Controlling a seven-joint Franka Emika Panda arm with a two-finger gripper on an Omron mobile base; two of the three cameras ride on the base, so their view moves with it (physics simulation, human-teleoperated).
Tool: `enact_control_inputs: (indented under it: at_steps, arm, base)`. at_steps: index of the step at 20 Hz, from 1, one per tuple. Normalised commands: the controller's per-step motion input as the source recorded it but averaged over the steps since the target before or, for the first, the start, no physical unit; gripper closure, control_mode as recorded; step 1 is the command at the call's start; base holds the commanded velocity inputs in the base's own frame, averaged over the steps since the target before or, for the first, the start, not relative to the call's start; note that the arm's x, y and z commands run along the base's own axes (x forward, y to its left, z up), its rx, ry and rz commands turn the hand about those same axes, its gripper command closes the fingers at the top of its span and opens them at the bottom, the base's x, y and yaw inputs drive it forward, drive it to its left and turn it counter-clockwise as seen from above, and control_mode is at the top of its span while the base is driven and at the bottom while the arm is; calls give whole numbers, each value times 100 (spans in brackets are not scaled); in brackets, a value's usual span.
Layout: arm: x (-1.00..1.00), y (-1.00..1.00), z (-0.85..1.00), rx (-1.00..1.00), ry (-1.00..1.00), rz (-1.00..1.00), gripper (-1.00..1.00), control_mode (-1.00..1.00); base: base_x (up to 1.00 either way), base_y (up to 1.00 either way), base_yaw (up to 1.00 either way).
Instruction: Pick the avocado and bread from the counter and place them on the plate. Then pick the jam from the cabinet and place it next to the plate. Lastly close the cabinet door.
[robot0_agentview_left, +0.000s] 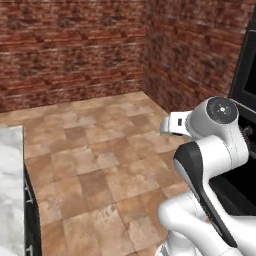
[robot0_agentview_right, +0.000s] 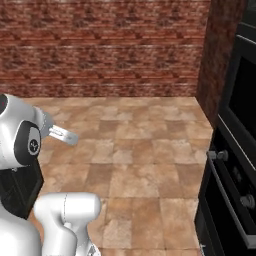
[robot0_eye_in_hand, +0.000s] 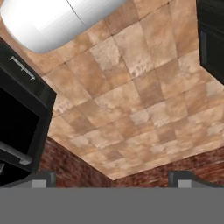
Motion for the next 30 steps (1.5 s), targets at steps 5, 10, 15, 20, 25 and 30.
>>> enact_control_inputs:
  at_steps: [5, 10, 15, 20, 25, 30]
  arm:
    - [0, 0, 0, 0, 0, 0, -100, 100]
    - [0, 0, 0, 0, 0, 0, -100, 100]
    - [0, 0, 0, 0, 0, 0, -100, 100]
    - [0, 0, 0, 0, 0, 0, -100, 100]
    - [0, 0, 0, 0, 0, 0, -100, 100]
    - [0, 0, 0, 0, 0, 0, -100, 100]
  base:
    - [-7, 6, -39]
    - [-12, 1, -39]
    - [-6, 1, -38]
    - [-6, 0, -36]
    - [-1, 0, -33]
    - [0, 0, -33]
